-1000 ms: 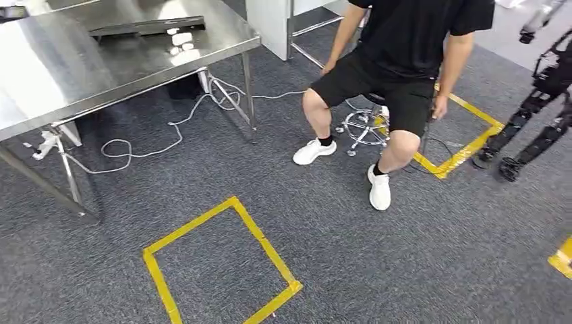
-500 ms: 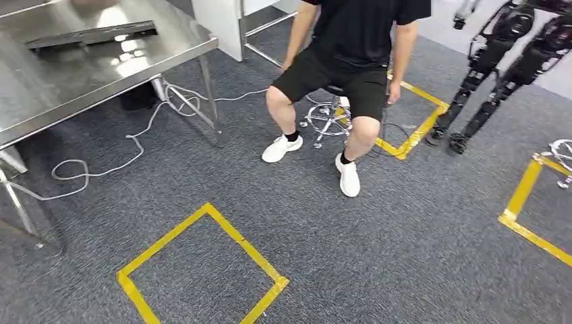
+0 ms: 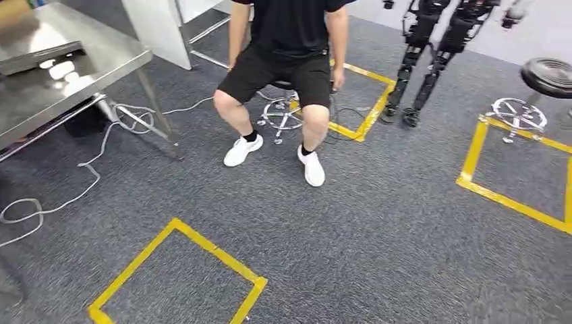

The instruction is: Take the parts from the cabinet and place them on the table.

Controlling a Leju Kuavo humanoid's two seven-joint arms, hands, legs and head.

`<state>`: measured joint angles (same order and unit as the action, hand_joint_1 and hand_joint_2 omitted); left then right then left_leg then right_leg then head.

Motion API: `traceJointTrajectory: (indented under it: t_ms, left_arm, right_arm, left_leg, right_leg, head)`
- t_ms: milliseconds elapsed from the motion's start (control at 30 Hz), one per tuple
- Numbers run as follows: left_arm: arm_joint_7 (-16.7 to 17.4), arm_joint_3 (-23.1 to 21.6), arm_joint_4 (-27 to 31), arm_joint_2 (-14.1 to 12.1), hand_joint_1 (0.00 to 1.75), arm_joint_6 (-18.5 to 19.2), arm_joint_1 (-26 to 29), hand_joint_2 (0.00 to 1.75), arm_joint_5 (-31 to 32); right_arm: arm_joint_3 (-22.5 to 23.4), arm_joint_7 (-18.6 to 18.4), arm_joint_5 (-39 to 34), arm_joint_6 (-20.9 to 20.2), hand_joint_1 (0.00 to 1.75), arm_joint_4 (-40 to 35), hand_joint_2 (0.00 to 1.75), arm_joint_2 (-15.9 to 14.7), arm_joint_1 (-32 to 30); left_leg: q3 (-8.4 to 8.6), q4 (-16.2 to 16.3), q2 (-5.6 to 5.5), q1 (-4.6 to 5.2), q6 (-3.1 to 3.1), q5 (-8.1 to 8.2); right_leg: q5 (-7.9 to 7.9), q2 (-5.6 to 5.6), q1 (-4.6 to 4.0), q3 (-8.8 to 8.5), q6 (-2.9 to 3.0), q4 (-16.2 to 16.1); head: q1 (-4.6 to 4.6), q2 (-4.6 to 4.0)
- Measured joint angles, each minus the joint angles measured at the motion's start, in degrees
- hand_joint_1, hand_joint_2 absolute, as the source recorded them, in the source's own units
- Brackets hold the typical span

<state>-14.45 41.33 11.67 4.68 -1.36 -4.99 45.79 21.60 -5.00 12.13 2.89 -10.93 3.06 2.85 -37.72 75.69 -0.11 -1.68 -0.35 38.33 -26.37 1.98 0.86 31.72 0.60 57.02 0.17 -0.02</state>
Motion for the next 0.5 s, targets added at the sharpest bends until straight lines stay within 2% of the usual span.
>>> traceJointTrajectory:
  t_ms: [33,67,100,133,167,200,233,300,333,367,400,433,467,500]
  left_arm:
    - [0.3,0.0,0.0,-0.1,0.00,0.5,0.0,0.00,0.0]
    - [0.6,0.0,0.0,-0.2,0.00,1.0,0.0,0.00,0.0]
    - [0.9,0.0,0.0,-0.3,0.00,1.5,0.0,0.00,0.0]
    - [1.3,0.0,0.0,-0.5,0.00,1.8,0.0,0.00,0.0]
    - [1.6,0.0,0.0,-0.7,0.00,2.1,0.1,0.00,0.0]
    - [1.8,0.0,0.0,-0.7,0.00,2.5,0.1,0.00,0.0]
    - [2.1,0.0,0.0,-0.8,0.00,2.6,0.0,0.00,0.0]
    - [2.3,0.0,0.0,-0.9,0.00,2.7,-0.2,0.00,0.0]
    - [2.3,0.0,0.0,-0.8,0.00,2.9,-0.3,0.00,0.0]
    - [2.3,0.0,0.0,-0.9,0.00,3.1,-0.4,0.00,0.0]
    - [2.3,0.0,0.0,-0.9,0.00,3.2,-0.3,0.00,0.0]
    - [2.3,0.0,0.0,-1.0,0.00,3.4,-0.2,0.00,0.0]
    - [2.3,0.0,0.0,-1.0,0.00,3.6,-0.2,0.00,0.0]
    - [2.3,0.0,0.0,-1.1,0.00,3.9,-0.2,0.00,0.0]
  right_arm:
    - [1.1,-0.1,-1.2,-0.6,0.00,0.0,0.00,0.2,0.0]
    - [2.3,-0.2,-1.6,-1.1,0.00,0.0,0.00,0.3,0.0]
    - [3.1,-0.4,-1.6,-1.3,0.00,0.0,0.00,0.5,0.0]
    - [3.5,-0.6,-1.3,-1.3,0.00,0.0,0.00,0.7,0.0]
    - [3.8,-0.9,-1.0,-1.5,0.00,0.0,0.00,0.8,0.1]
    - [3.9,-1.0,-0.8,-1.7,0.00,0.0,0.00,0.8,0.3]
    - [4.0,-1.2,-0.4,-1.9,0.00,0.0,0.00,0.8,0.3]
    - [4.3,-1.4,-0.2,-1.9,0.00,0.0,0.00,0.8,0.1]
    - [4.3,-1.4,0.0,-1.9,0.00,0.0,0.00,0.8,0.0]
    - [4.3,-1.5,0.3,-1.8,0.00,0.0,0.00,0.8,0.0]
    - [4.3,-1.6,0.6,-1.8,0.00,0.0,0.00,0.8,0.2]
    - [4.3,-1.6,0.9,-1.7,0.00,0.0,0.00,0.9,0.4]
    - [4.3,-1.6,1.1,-1.7,0.00,0.0,0.00,0.9,0.4]
    - [4.3,-1.6,1.3,-1.6,0.00,0.0,0.00,1.0,0.4]
  left_leg:
    - [0.00,-0.6,-0.03,0.00,0.01,-1.16]
    - [1.11,-3.5,-0.05,-0.03,0.09,-3.52]
    - [3.18,-8.3,-0.34,-0.10,0.18,-6.48]
    - [5.37,-13.3,-1.99,-0.33,0.25,-9.12]
    - [6.41,-16.0,-5.08,-0.46,0.46,-9.19]
    - [6.37,-16.3,-4.61,-0.46,0.49,-9.09]
    - [6.37,-16.3,-3.98,-0.16,0.67,-9.08]
    - [6.50,-16.5,-2.77,0.40,1.60,-9.37]
    - [6.84,-17.4,-1.84,-0.25,2.38,-9.93]
    - [7.02,-17.7,-1.29,0.04,2.72,-10.05]
    - [7.01,-17.7,-0.44,0.06,2.97,-10.06]
    - [7.00,-17.7,0.47,0.16,3.09,-9.99]
    - [6.95,-17.7,1.41,0.24,3.15,-9.94]
    - [6.92,-17.7,2.21,0.27,3.12,-9.91]
  right_leg:
    - [0.00,0.76,-0.07,-0.08,-0.01,0.0]
    - [0.00,1.57,-0.07,-0.19,-0.02,0.1]
    - [-0.02,2.42,-0.05,-0.29,-0.05,0.2]
    - [-0.06,3.21,-0.04,-0.26,-0.10,0.5]
    - [-0.22,3.80,-0.28,0.07,-0.40,0.9]
    - [-0.38,4.47,-0.72,0.52,-0.75,1.2]
    - [-0.18,4.87,-0.54,0.92,-1.11,1.1]
    - [0.19,6.06,-0.17,1.77,-2.01,0.7]
    - [0.01,5.69,-0.53,1.68,-2.34,1.2]
    - [-0.90,2.41,-0.43,2.51,-2.20,3.0]
    - [-2.73,0.44,-0.47,4.42,-1.85,6.3]
    - [-4.75,-0.50,-0.27,6.80,-1.64,10.7]
    - [-6.52,-0.95,-0.17,9.27,-1.66,15.5]
    - [-7.32,-1.15,0.00,10.90,-2.02,18.9]
  head:
    - [0.04,0.00]
    - [0.00,0.00]
    - [0.02,0.00]
    - [0.00,0.00]
    - [0.02,0.00]
    - [0.13,0.00]
    - [0.17,0.00]
    - [0.13,0.00]
    - [0.18,0.00]
    - [0.20,0.00]
    - [0.66,0.00]
    - [0.72,0.00]
    - [0.70,0.00]
    - [0.74,0.00]
